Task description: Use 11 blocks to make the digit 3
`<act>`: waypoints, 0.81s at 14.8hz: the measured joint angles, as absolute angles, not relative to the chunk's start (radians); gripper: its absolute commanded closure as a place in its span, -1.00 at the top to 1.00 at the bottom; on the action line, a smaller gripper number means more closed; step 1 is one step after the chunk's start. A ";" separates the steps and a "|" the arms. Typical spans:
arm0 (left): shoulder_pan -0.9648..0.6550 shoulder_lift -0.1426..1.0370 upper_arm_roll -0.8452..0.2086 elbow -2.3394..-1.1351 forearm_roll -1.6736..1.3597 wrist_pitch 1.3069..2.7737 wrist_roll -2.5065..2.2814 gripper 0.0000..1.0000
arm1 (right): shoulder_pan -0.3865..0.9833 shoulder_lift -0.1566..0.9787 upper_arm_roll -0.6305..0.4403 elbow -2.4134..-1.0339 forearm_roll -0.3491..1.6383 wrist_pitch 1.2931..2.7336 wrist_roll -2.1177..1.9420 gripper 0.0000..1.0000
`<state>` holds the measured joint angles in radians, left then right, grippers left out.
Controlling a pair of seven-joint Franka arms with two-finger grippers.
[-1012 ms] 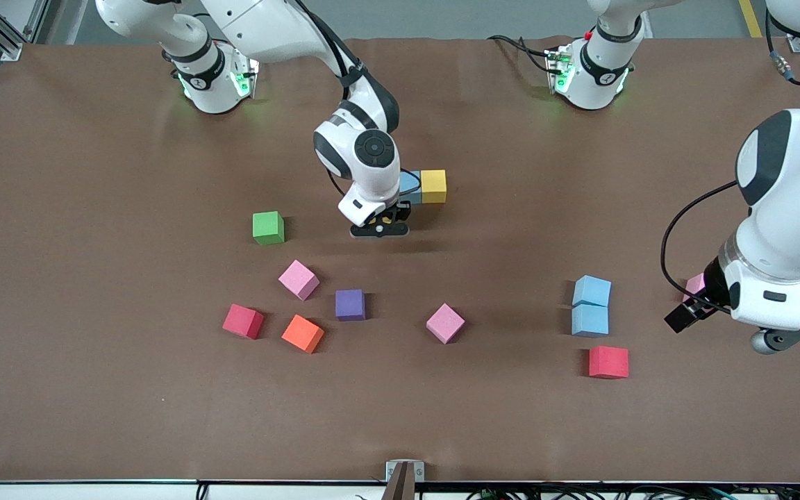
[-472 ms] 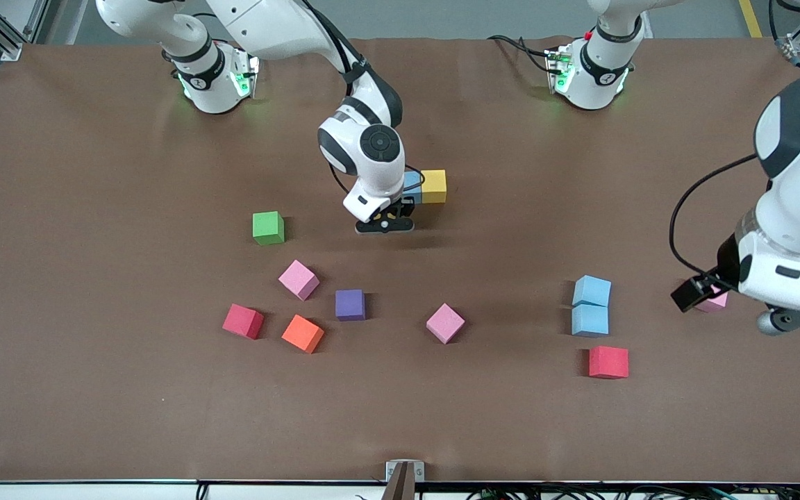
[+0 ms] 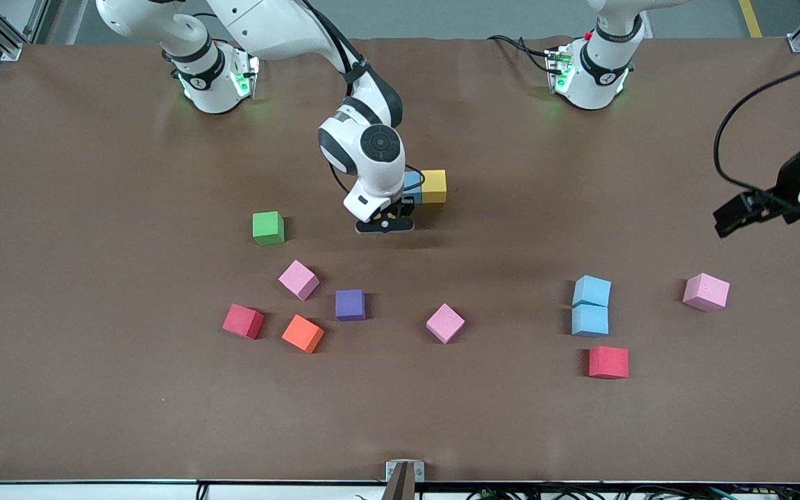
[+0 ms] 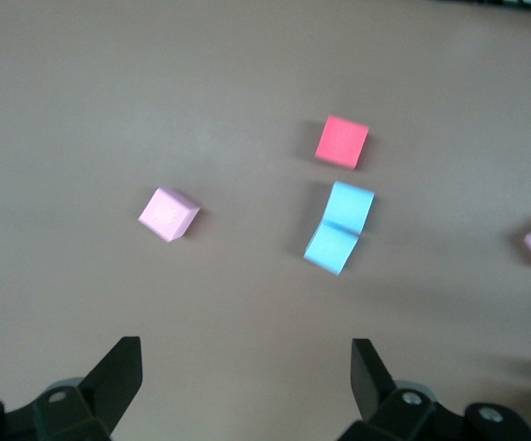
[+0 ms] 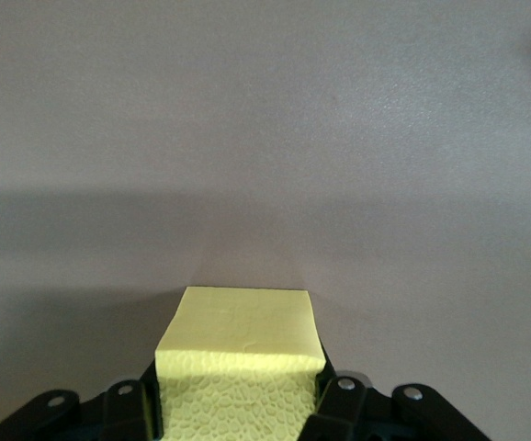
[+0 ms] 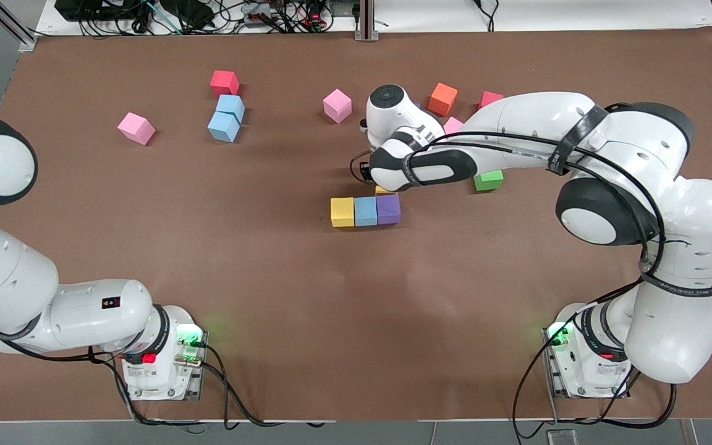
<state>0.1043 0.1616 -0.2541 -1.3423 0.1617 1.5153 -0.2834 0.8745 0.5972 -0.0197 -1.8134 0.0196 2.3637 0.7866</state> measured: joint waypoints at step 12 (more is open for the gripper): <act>-0.009 -0.020 -0.040 -1.557 0.041 1.540 -0.107 1.00 | 0.879 0.599 -0.020 -1.813 0.020 2.362 0.790 -0.98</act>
<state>-0.0094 -0.0197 -0.0402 -1.5573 0.0414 1.5400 -0.1072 0.8793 0.5991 -0.0195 -1.8133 0.0196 2.3618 0.7904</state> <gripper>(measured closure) 0.000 0.432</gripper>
